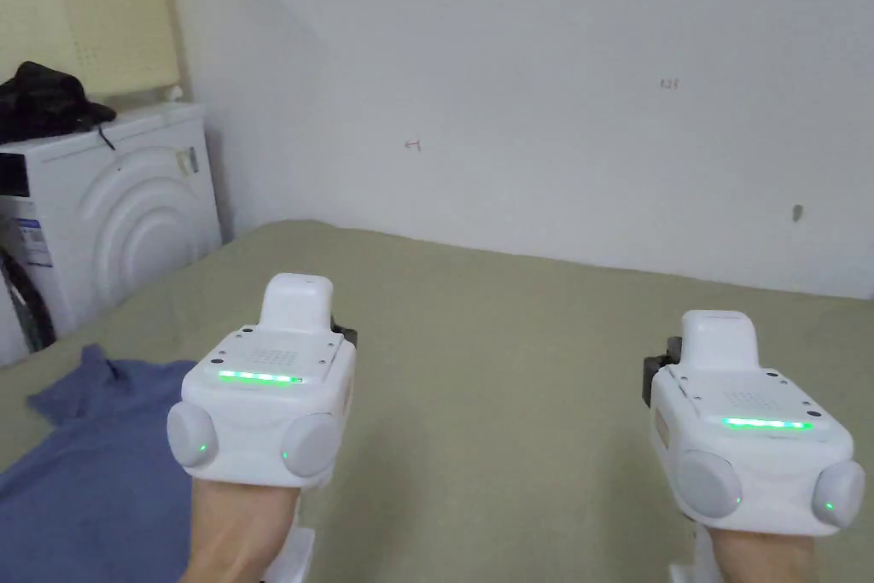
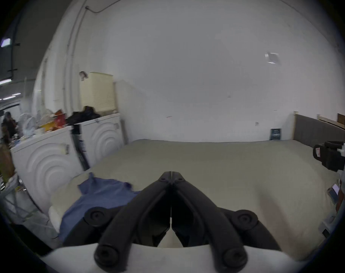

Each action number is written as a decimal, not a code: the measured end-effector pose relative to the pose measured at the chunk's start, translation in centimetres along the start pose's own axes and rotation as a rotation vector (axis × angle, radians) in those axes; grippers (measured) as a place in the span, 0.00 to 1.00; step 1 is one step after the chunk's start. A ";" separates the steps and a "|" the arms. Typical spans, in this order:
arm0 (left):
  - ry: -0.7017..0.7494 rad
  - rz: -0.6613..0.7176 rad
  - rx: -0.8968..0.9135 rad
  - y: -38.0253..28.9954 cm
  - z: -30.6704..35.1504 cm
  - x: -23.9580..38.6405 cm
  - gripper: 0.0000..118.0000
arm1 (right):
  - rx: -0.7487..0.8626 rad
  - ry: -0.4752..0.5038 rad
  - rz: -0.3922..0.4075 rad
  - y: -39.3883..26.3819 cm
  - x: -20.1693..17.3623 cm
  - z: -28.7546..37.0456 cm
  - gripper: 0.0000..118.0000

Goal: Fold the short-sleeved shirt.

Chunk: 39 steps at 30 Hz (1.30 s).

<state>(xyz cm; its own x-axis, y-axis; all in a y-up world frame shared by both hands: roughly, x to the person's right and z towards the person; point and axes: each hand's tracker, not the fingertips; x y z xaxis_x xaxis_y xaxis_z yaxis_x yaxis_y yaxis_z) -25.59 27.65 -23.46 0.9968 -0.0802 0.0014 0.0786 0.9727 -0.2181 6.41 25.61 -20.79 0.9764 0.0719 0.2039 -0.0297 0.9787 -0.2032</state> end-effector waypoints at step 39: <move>0.188 0.139 -0.324 -8.3 -7.9 -19.2 0.00 | -0.113 0.451 0.079 -3.9 -24.3 -4.4 0.00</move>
<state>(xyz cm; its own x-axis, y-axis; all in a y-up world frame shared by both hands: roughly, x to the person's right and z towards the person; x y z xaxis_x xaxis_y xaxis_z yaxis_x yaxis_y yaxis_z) -45.51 19.35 -29.40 0.9749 -0.0204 -0.2219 -0.0959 0.8604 -0.5005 -16.20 19.23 -29.19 0.9683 0.0301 -0.2480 -0.1085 0.9448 -0.3092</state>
